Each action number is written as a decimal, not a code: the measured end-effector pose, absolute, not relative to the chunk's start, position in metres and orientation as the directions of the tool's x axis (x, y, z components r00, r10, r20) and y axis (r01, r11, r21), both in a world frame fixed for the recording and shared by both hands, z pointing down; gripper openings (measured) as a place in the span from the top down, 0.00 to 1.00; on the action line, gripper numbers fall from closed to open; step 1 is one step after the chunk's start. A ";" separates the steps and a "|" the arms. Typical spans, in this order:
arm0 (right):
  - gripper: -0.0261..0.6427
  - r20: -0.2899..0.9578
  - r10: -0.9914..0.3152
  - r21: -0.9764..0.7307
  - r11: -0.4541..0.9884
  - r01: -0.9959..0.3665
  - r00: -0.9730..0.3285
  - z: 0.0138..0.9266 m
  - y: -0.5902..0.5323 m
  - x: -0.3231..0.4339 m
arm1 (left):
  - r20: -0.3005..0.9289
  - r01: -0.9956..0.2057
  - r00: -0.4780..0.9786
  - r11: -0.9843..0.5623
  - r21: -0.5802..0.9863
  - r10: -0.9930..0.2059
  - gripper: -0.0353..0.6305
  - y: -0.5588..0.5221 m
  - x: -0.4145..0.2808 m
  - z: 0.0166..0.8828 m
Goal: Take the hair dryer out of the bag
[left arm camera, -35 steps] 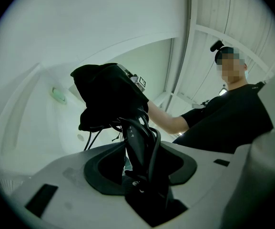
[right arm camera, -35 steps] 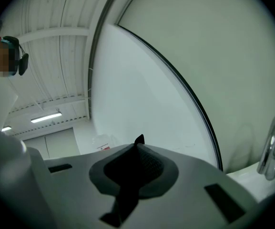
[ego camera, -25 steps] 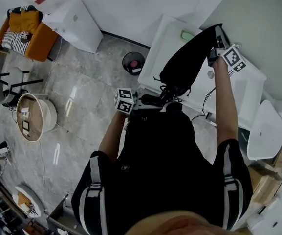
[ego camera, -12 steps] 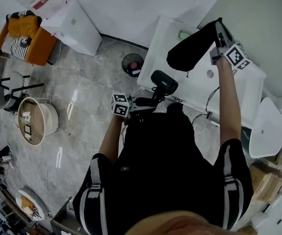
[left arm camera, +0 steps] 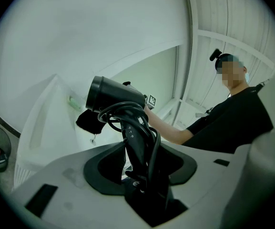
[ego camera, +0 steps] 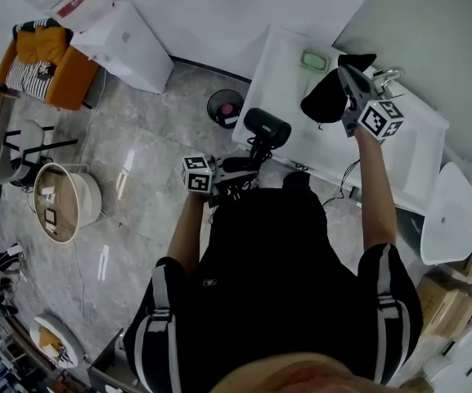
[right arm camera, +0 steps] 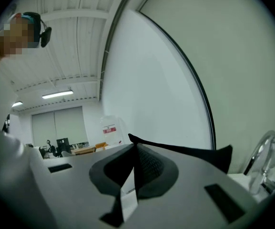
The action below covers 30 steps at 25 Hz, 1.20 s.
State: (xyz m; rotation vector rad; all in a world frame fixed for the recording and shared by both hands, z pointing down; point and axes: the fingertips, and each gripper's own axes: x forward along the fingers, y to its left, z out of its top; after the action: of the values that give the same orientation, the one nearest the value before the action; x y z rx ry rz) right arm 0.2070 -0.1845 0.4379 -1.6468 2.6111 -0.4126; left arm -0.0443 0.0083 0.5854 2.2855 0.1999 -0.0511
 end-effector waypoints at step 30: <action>0.86 0.402 -0.563 -0.308 0.659 -0.686 -0.722 0.598 -0.017 0.046 | 0.037 -0.072 0.997 -0.677 0.732 -0.066 0.67 -0.041 -0.030 0.587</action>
State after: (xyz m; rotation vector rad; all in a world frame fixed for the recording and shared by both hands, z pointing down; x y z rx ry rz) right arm 0.0457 -0.0167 0.5976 -1.1960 3.1058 -0.7715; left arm -0.0296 -0.0409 0.5872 2.3167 -0.0948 0.0094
